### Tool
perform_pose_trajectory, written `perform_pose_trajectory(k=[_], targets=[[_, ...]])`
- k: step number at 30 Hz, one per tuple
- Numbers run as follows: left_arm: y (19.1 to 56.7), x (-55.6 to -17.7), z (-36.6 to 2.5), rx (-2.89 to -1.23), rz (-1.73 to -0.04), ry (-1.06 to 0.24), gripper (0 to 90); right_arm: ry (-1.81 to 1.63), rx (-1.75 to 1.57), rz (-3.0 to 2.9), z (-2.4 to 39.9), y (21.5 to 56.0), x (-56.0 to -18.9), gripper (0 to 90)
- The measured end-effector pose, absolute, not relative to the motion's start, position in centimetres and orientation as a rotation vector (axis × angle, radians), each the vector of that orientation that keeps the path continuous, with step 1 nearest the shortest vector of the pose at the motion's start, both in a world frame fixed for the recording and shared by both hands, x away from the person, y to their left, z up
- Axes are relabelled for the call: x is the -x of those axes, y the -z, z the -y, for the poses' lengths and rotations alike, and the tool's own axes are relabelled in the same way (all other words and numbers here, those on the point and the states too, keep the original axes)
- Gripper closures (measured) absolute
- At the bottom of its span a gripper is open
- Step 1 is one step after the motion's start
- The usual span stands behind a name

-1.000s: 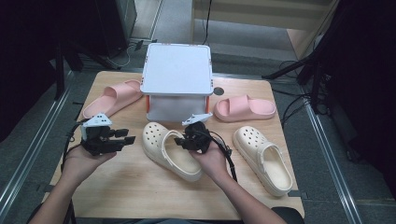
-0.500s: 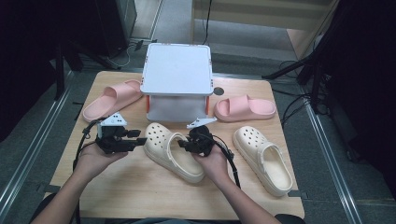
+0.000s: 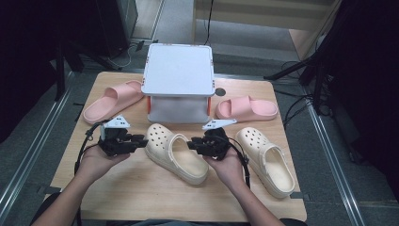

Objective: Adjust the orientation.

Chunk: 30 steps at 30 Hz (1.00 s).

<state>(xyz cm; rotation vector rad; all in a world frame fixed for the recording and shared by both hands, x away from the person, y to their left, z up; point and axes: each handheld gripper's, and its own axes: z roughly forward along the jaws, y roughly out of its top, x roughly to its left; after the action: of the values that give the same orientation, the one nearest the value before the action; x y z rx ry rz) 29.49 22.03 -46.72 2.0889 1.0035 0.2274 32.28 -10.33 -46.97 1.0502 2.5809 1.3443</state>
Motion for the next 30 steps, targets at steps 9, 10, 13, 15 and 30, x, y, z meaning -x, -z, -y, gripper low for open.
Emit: perform_pose_trajectory(k=[9,10,13,15,30], targets=[[48.3,-29.9,-22.0,-2.112,-1.030,-0.221,84.6,-1.273,-1.013,-2.584,12.9,47.9,-32.0,88.8],[48.6,-30.1,-22.0,-2.110,-1.042,-0.197,84.7,-1.267,-1.014,-2.598,12.9,48.3,-32.3,90.0],[49.1,-30.2,-21.6,-2.151,-1.036,-0.187,84.8,-1.248,-1.002,-2.608,12.7,48.7,-32.6,90.0],[49.4,-30.2,-21.3,-2.177,-1.026,-0.188,84.8,-1.220,-0.981,-2.626,12.4,49.1,-32.8,90.0],[49.9,-30.8,-21.2,-2.162,-1.028,-0.206,84.8,-1.177,-0.977,-2.689,10.8,50.1,-32.8,90.0]])
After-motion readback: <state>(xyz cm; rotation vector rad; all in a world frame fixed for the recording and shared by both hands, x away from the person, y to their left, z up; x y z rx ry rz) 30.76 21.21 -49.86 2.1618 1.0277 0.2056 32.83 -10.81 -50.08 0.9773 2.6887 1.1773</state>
